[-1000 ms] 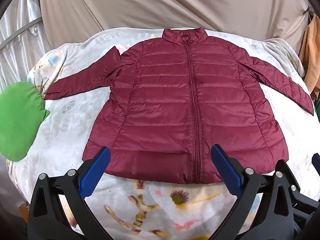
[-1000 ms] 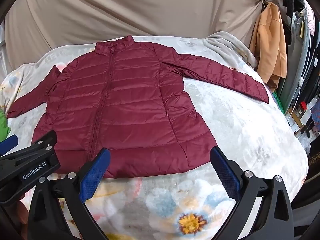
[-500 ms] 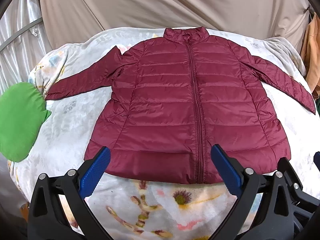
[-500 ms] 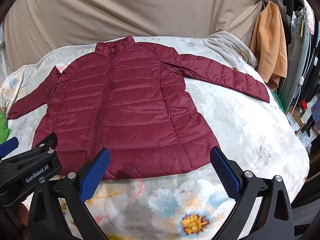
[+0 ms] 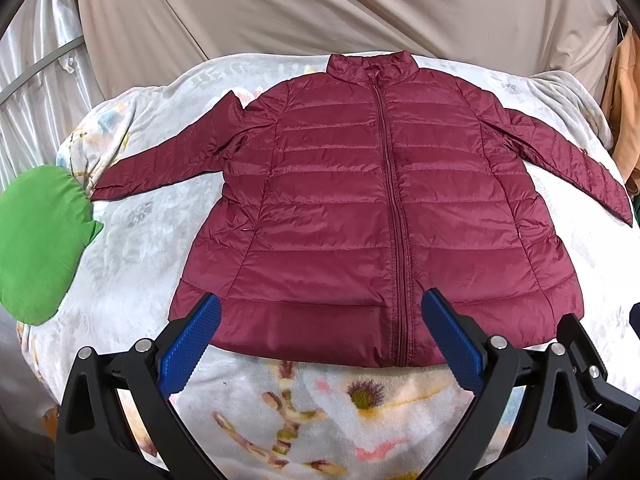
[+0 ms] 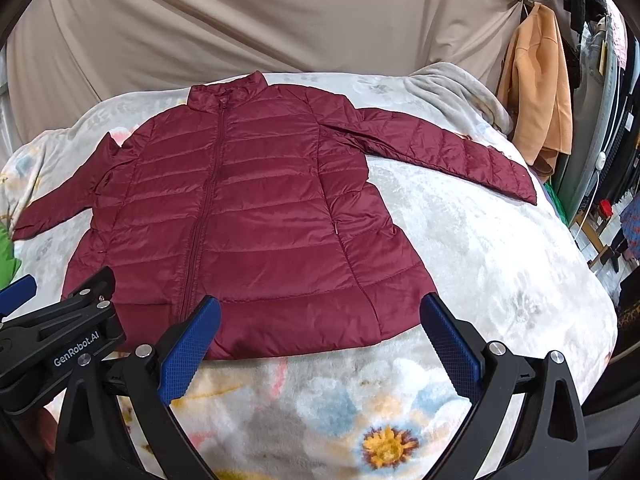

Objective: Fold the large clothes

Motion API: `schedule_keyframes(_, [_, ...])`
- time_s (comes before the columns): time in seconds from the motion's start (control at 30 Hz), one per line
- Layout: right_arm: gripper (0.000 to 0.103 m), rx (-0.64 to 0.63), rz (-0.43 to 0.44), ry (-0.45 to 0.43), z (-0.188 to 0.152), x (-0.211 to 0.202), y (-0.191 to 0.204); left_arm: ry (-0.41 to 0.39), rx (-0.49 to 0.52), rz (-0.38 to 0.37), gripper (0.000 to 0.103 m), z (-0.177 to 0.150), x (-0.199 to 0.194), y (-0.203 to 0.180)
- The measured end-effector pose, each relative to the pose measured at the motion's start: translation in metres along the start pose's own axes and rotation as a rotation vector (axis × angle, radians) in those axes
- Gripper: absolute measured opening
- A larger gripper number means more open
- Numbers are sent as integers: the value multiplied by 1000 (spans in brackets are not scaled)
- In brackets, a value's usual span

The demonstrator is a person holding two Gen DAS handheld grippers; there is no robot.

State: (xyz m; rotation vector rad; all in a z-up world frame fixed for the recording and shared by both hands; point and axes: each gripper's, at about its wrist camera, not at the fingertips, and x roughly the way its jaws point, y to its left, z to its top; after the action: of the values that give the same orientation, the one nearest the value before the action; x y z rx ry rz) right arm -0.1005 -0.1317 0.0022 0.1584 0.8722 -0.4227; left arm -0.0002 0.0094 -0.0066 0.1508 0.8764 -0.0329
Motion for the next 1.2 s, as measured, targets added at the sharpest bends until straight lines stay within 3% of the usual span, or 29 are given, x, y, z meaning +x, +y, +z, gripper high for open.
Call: schedule_keyframes(1.2, [97, 1, -5, -1, -3, 1, 0, 6, -1, 2, 97, -5, 2, 5])
